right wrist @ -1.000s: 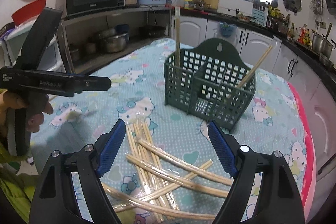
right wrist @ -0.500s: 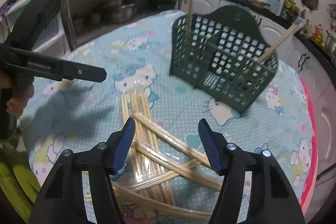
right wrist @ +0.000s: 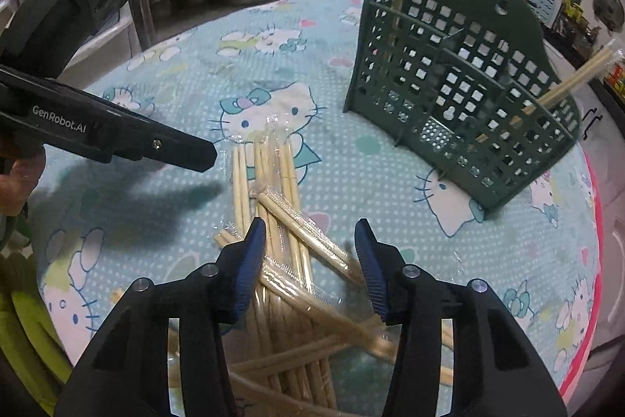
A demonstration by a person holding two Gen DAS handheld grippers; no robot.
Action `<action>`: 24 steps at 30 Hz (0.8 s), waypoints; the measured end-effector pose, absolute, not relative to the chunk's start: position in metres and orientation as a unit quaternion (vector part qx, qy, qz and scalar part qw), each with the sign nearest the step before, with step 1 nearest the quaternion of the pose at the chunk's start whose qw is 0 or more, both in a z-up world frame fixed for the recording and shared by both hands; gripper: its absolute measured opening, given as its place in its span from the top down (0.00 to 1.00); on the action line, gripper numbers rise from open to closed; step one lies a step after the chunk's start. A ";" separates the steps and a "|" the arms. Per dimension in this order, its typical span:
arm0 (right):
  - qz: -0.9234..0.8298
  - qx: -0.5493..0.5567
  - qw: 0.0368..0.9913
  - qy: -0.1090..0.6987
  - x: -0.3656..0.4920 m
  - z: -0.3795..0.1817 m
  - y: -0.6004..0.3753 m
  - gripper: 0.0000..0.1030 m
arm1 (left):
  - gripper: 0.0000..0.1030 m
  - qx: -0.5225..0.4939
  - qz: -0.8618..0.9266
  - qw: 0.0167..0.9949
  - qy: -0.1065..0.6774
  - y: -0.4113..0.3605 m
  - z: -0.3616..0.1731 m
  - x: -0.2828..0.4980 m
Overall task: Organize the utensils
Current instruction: 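Close the right gripper on another wrapped chopstick from the pile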
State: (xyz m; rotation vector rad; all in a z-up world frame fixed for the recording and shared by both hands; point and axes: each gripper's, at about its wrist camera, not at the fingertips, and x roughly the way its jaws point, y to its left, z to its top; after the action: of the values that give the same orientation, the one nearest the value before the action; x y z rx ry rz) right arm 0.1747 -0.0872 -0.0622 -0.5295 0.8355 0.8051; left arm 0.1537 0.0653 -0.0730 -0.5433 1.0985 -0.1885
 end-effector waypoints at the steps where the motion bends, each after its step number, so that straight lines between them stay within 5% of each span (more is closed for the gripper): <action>1: 0.378 -0.253 0.799 0.394 0.178 -0.064 -0.085 0.56 | 0.69 -0.258 -0.090 0.811 0.517 0.065 -0.075 0.155; 16: 0.403 -0.229 0.772 0.435 0.212 -0.076 -0.069 0.66 | 0.71 -0.344 -0.092 0.770 0.529 0.078 -0.096 0.185; 24: 0.411 -0.234 0.769 0.431 0.215 -0.074 -0.056 0.79 | 0.82 -0.362 -0.089 0.764 0.527 0.088 -0.100 0.188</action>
State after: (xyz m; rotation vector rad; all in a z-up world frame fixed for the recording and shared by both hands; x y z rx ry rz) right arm 0.2152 -0.0564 -0.0740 -0.5083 0.9346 0.8913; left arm 0.1875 0.0875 -0.1003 -0.7868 1.1459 -0.1926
